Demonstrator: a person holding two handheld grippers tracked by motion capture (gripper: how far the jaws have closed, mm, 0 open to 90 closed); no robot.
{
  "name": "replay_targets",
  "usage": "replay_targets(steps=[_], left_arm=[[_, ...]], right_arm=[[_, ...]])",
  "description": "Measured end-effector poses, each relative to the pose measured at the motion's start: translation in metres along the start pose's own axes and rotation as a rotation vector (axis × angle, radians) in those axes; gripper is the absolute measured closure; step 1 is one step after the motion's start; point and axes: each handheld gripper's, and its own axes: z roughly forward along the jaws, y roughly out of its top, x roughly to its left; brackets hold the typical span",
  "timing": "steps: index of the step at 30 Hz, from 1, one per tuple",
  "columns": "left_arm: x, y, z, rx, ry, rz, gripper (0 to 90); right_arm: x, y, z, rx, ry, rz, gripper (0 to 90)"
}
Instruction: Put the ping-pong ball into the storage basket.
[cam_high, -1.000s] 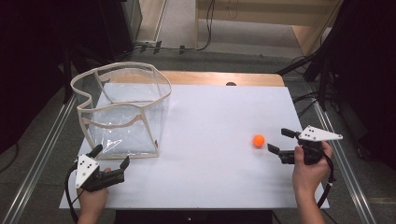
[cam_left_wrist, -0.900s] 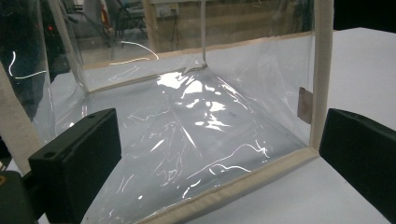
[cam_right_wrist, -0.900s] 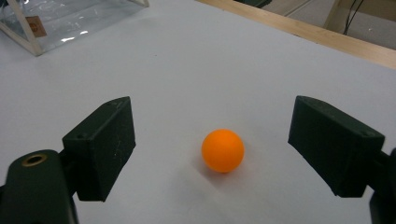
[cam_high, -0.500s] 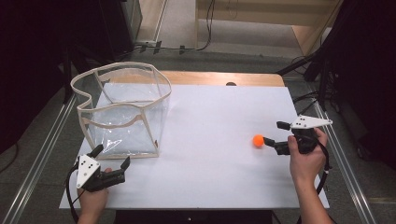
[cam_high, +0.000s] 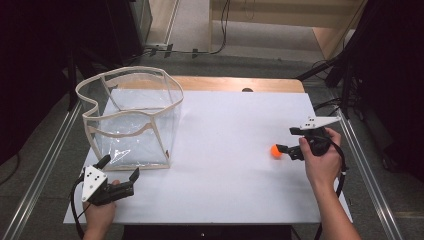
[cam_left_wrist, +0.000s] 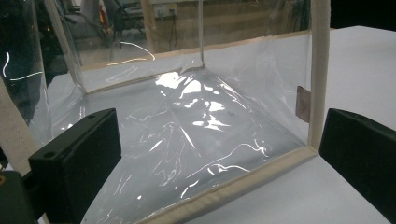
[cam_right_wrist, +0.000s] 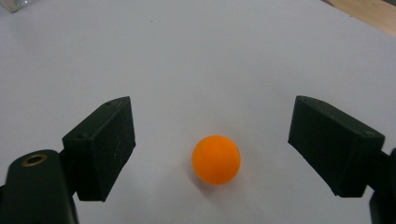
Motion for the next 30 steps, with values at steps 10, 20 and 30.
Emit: replay_targets(steps=[10,20,30], left_arm=[[0.0,0.0,0.0,0.001,-0.001,0.004,0.0],[0.0,0.0,0.0,0.001,-0.002,0.006,0.0],[0.0,0.0,0.0,-0.001,-0.001,0.004,0.0]], right_arm=[[-0.004,0.007,0.011,0.072,0.018,-0.008,12.8],[-0.008,0.012,0.021,0.168,0.035,-0.031,16.4],[-0.01,0.015,0.034,0.256,0.072,-0.045,17.0]])
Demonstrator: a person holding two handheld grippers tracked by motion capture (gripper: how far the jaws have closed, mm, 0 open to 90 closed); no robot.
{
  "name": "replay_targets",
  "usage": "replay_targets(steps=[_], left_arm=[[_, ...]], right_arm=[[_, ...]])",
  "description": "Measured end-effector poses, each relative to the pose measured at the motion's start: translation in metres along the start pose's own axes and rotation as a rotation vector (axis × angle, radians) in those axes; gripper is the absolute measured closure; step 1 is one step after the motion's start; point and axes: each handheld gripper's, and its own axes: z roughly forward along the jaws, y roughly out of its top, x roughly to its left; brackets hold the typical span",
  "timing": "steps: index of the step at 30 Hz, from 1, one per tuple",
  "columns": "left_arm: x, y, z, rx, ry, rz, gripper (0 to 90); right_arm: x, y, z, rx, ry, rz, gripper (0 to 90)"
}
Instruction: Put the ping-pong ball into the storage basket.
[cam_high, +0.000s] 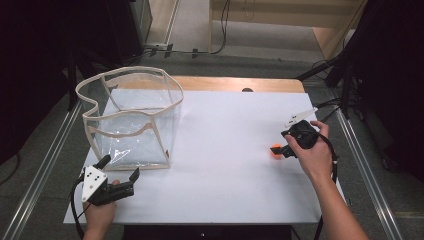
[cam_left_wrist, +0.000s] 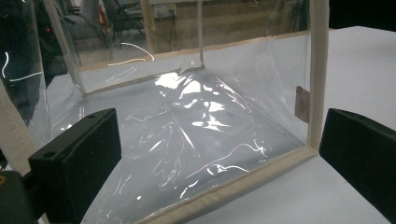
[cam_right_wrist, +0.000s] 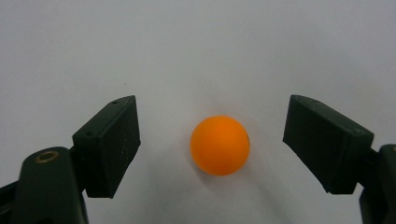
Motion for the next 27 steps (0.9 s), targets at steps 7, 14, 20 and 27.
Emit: replay_targets(steps=[7,14,20,27], left_arm=[[0.0,0.0,0.0,-0.004,-0.001,-0.007,0.0],[0.0,0.0,0.0,-0.005,-0.002,-0.008,0.0],[0.0,0.0,0.0,-0.002,0.002,-0.008,0.0],[0.0,0.0,0.0,0.001,0.005,-0.008,0.0]], right_arm=[[0.0,0.002,0.013,0.076,-0.012,-0.017,21.1],[-0.003,0.002,0.019,0.127,0.003,-0.007,29.4],[-0.007,0.0,0.024,0.161,0.004,0.003,31.8],[-0.008,0.0,0.032,0.202,0.011,-0.002,34.8]])
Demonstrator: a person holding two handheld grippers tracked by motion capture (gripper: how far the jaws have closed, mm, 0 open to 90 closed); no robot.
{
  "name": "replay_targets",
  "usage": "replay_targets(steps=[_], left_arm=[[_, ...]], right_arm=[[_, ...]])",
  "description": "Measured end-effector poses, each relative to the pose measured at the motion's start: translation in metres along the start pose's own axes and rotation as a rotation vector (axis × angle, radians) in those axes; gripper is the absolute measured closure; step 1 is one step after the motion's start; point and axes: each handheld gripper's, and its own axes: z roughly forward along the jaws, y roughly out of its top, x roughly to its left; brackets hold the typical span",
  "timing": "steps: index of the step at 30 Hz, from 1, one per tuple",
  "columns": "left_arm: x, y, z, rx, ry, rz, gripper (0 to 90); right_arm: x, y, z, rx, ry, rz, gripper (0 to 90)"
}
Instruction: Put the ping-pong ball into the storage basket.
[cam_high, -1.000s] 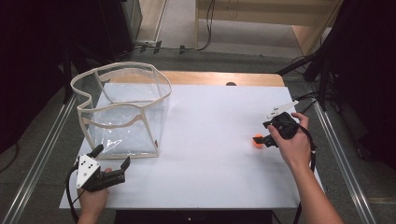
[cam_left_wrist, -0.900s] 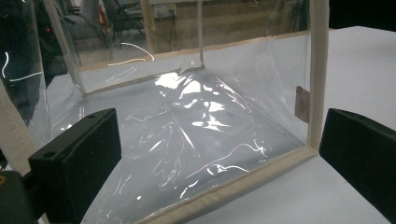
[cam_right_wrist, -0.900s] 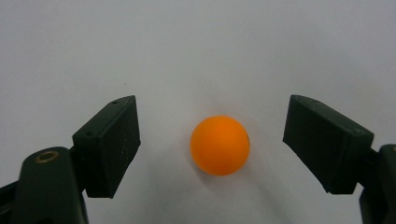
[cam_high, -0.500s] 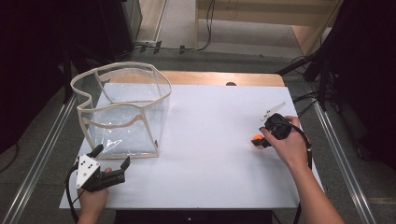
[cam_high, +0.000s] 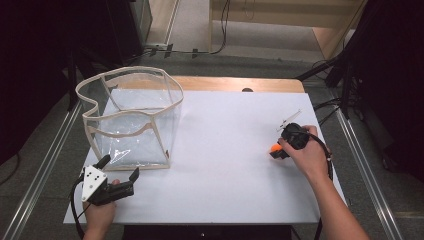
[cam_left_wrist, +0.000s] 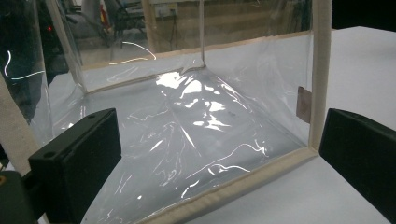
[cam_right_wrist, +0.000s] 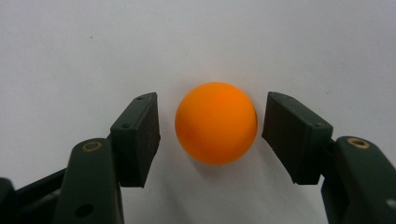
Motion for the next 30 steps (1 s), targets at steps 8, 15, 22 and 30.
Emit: replay_targets(steps=[8,15,22,30], left_arm=[[0.0,0.0,0.0,-0.001,0.0,-0.001,0.0],[0.0,0.0,0.0,-0.001,-0.001,-0.004,0.0],[0.0,0.0,0.0,-0.001,-0.001,-0.004,0.0],[0.0,0.0,0.0,-0.001,-0.002,-0.004,0.0]], right_arm=[[0.001,0.002,0.005,0.04,-0.002,-0.005,39.0],[0.003,0.005,0.009,0.062,-0.012,-0.018,41.7],[0.005,0.007,0.011,0.084,-0.032,-0.025,47.5],[0.005,0.011,0.007,0.091,-0.023,-0.029,47.7]])
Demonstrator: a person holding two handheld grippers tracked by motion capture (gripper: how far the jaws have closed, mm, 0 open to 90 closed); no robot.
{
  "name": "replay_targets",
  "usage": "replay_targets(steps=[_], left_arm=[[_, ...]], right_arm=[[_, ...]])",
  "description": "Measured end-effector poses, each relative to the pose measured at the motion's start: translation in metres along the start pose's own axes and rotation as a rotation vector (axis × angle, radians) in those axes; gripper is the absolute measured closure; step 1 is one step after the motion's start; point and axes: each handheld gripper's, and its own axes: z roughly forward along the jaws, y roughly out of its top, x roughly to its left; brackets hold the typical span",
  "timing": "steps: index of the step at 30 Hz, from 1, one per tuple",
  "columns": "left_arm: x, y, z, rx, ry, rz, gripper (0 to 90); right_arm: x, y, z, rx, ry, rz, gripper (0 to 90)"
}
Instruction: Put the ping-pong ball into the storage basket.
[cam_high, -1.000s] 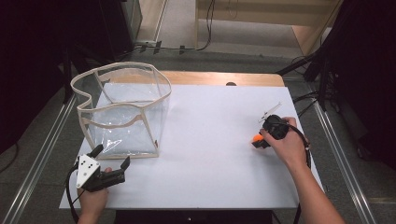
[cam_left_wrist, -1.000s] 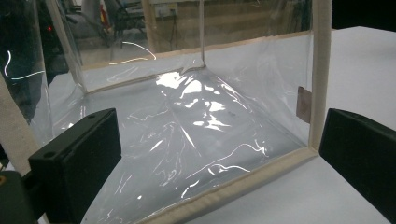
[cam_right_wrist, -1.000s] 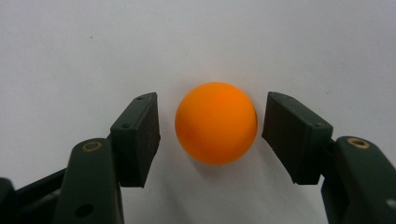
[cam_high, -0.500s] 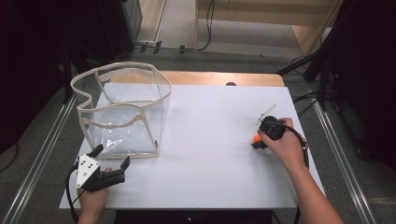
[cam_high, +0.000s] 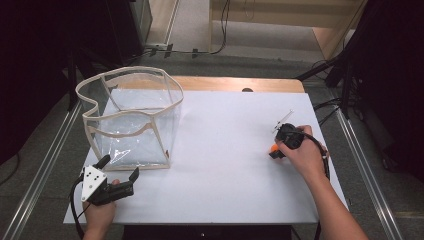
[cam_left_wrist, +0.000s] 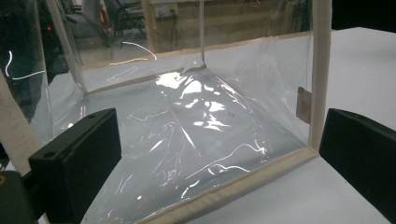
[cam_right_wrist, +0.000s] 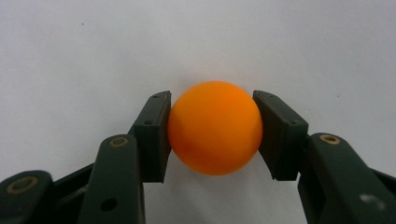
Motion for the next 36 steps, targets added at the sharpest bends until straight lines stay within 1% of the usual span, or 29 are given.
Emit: replay_targets(steps=[5,7,8,11,13,14,15,18,19,21,24,26,27,28,30,32,33,35,36], left_arm=[[0.0,0.0,0.0,0.0,0.0,0.001,0.0],[0.0,0.0,0.0,0.0,0.0,0.001,0.0],[0.0,0.0,0.0,0.0,0.0,0.0,0.0],[0.0,0.0,0.0,-0.002,-0.001,0.0,0.0],[0.0,0.0,0.0,-0.002,-0.002,0.0,0.0],[0.0,0.0,0.0,-0.002,-0.002,-0.001,0.0],[0.0,0.0,0.0,-0.002,-0.002,-0.001,0.0],[0.0,0.0,0.0,-0.003,-0.001,0.0,0.0],[0.0,0.0,0.0,-0.003,-0.001,0.0,0.0],[0.0,0.0,0.0,-0.003,-0.001,0.0,0.0],[0.0,0.0,0.0,-0.002,-0.001,0.001,0.0],[0.0,0.0,0.0,-0.002,-0.002,0.001,0.0],[0.0,0.0,0.0,-0.002,-0.002,0.001,0.0],[0.0,0.0,0.0,-0.004,-0.002,-0.001,0.0],[0.001,0.0,0.0,-0.003,-0.002,-0.001,0.0],[0.001,0.0,0.0,-0.003,-0.002,-0.001,0.0],[0.0,0.0,0.0,-0.004,-0.002,0.0,0.0],[0.001,0.0,0.0,-0.004,-0.002,-0.001,0.0],[0.001,0.0,0.0,-0.004,-0.003,-0.002,0.0]], right_arm=[[0.001,0.007,-0.004,0.001,0.011,-0.026,47.7],[0.002,0.008,-0.004,0.001,0.009,-0.024,47.7],[0.003,0.011,-0.005,0.008,0.013,-0.035,47.7],[0.004,0.015,-0.006,0.008,0.018,-0.046,47.7],[0.005,0.017,-0.007,0.006,0.02,-0.042,47.7],[0.006,0.021,-0.008,0.009,0.022,-0.05,47.7],[0.006,0.021,-0.008,0.009,0.022,-0.05,47.7],[0.009,0.029,-0.012,0.006,0.025,-0.067,47.7],[0.009,0.029,-0.012,0.006,0.025,-0.067,47.7],[0.011,0.036,-0.014,0.007,0.021,-0.075,47.7],[0.012,0.04,-0.015,-0.003,0.027,-0.08,47.7],[0.014,0.047,-0.018,0.0,0.024,-0.101,47.7],[0.014,0.047,-0.018,0.0,0.024,-0.101,47.7],[0.016,0.052,-0.021,-0.001,0.023,-0.105,47.7],[0.017,0.056,-0.022,-0.006,0.024,-0.121,47.7],[0.019,0.058,-0.023,-0.004,0.024,-0.114,47.7],[0.021,0.063,-0.025,-0.01,0.027,-0.132,47.7],[0.022,0.065,-0.025,-0.013,0.029,-0.13,47.7],[0.024,0.069,-0.026,-0.017,0.034,-0.145,47.7]])
